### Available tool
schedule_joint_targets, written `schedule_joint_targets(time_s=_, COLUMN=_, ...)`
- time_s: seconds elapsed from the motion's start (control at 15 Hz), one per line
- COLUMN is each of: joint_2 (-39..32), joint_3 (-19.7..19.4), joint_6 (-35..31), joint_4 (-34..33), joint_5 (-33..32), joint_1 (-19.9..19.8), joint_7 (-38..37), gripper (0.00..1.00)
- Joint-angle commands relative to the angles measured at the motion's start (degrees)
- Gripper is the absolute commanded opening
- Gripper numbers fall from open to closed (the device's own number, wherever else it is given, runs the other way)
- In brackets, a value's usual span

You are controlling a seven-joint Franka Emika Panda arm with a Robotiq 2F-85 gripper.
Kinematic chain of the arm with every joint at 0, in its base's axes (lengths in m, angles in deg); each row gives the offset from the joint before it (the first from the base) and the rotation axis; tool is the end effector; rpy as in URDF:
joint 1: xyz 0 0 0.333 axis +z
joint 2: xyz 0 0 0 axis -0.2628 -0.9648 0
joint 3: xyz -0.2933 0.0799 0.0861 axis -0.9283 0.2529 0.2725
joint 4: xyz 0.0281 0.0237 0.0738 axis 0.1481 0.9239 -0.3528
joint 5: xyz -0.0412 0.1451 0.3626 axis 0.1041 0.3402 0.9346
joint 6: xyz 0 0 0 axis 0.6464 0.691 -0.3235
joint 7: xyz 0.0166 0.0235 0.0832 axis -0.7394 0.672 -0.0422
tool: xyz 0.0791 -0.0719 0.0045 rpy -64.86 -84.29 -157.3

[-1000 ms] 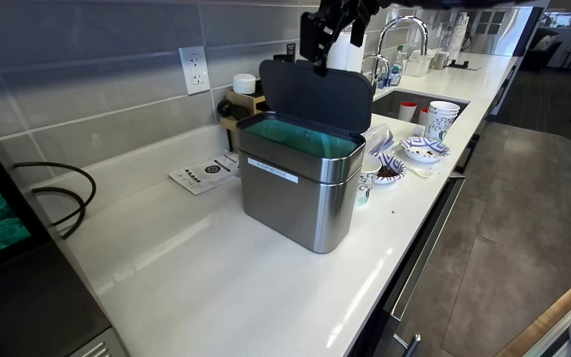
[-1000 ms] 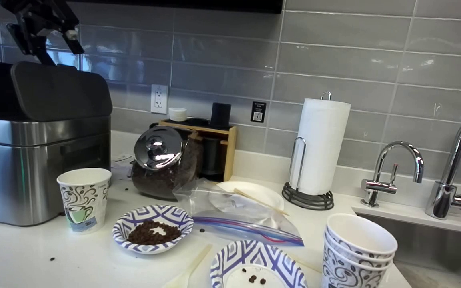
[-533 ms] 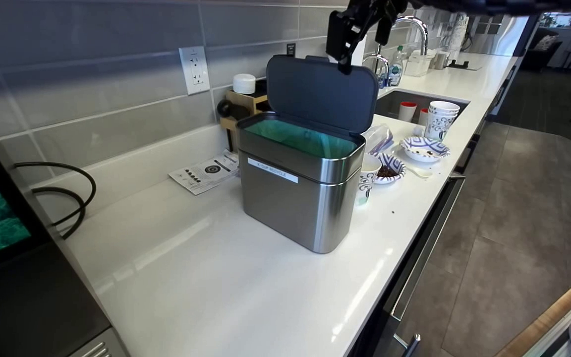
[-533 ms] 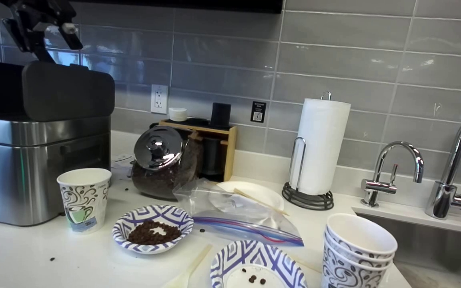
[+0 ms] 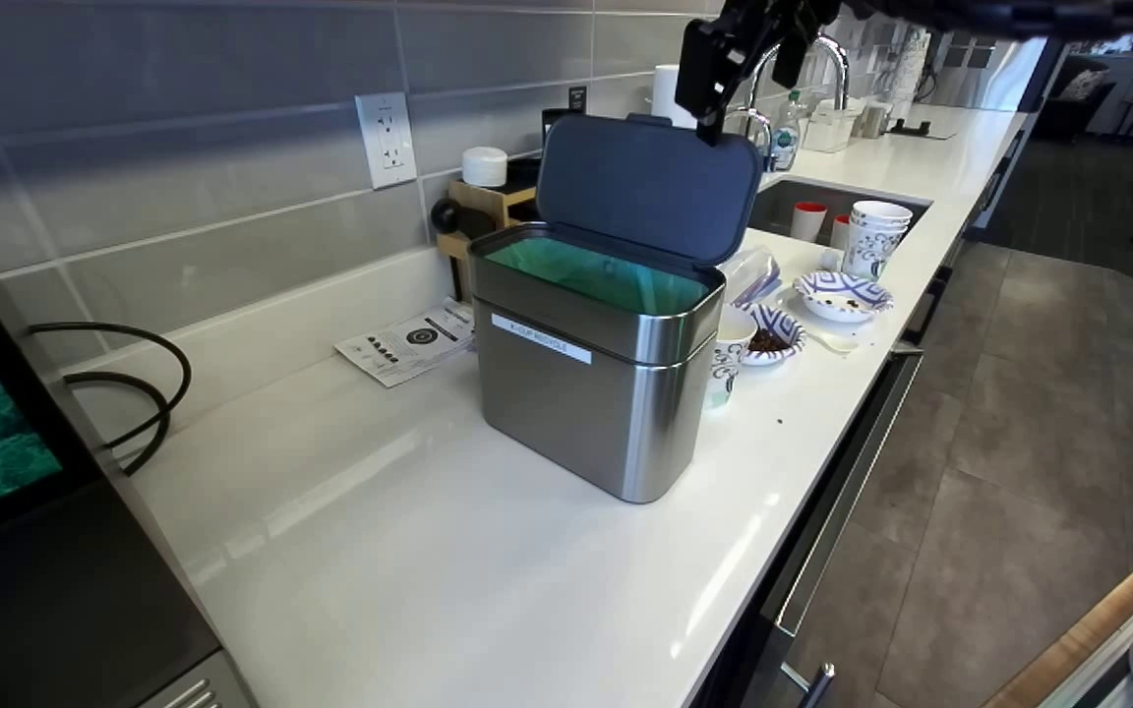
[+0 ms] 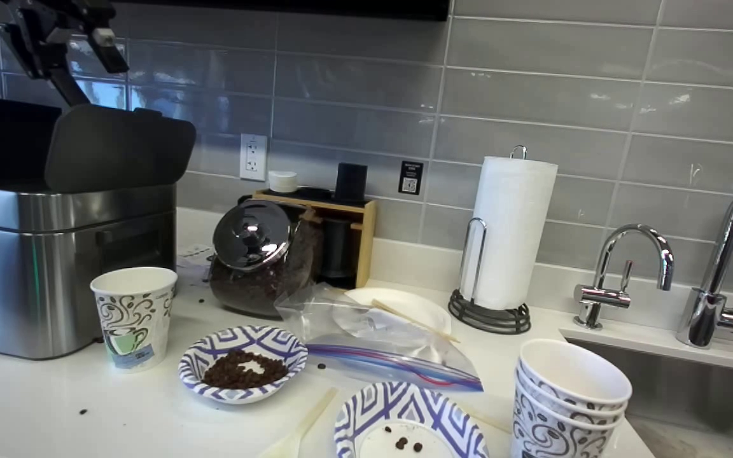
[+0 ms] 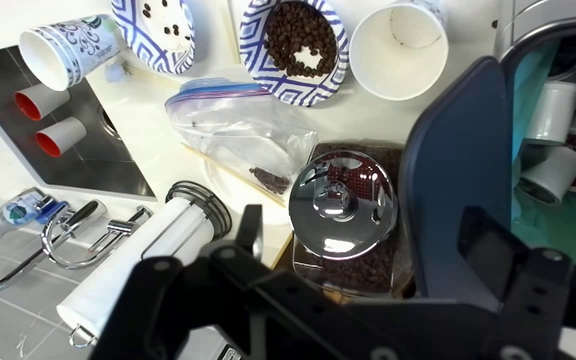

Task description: Open the silver bin.

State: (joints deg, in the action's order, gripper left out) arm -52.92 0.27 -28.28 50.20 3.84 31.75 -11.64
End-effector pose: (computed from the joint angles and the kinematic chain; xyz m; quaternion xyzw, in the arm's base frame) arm 0.3713 0.2752 0.5423 0.9502 0.0925 0.2086 0.2124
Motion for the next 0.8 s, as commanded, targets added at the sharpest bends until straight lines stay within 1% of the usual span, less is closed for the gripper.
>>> schedule_joint_targets(time_s=0.0, joint_2=2.45, joint_3=0.55, joint_6=-2.91, joint_4=2.88, joint_5=1.63, joint_1=-1.18, joint_7=-0.56, gripper=1.00)
schedule_joint_targets(time_s=0.13, joint_2=2.96, joint_3=0.50, joint_6=-4.10, joint_4=3.16, joint_5=2.30, joint_1=-1.35, joint_7=-1.13, gripper=1.00)
schedule_joint_targets(time_s=0.2, joint_2=3.40, joint_3=0.21, joint_6=-5.87, joint_4=3.51, joint_5=3.11, joint_1=-1.31, joint_7=-1.46, gripper=1.00)
schedule_joint_targets(time_s=0.4, joint_2=4.78, joint_3=-0.99, joint_6=-12.46, joint_4=4.72, joint_5=9.62, joint_1=-1.27, joint_7=-3.19, gripper=1.00)
schedule_joint_targets(time_s=0.53, joint_2=5.68, joint_3=-1.11, joint_6=-13.46, joint_4=4.86, joint_5=13.04, joint_1=-1.42, joint_7=-2.32, gripper=1.00)
schedule_joint_targets(time_s=0.73, joint_2=7.72, joint_3=-1.65, joint_6=-11.47, joint_4=4.67, joint_5=18.34, joint_1=-0.78, joint_7=0.07, gripper=1.00)
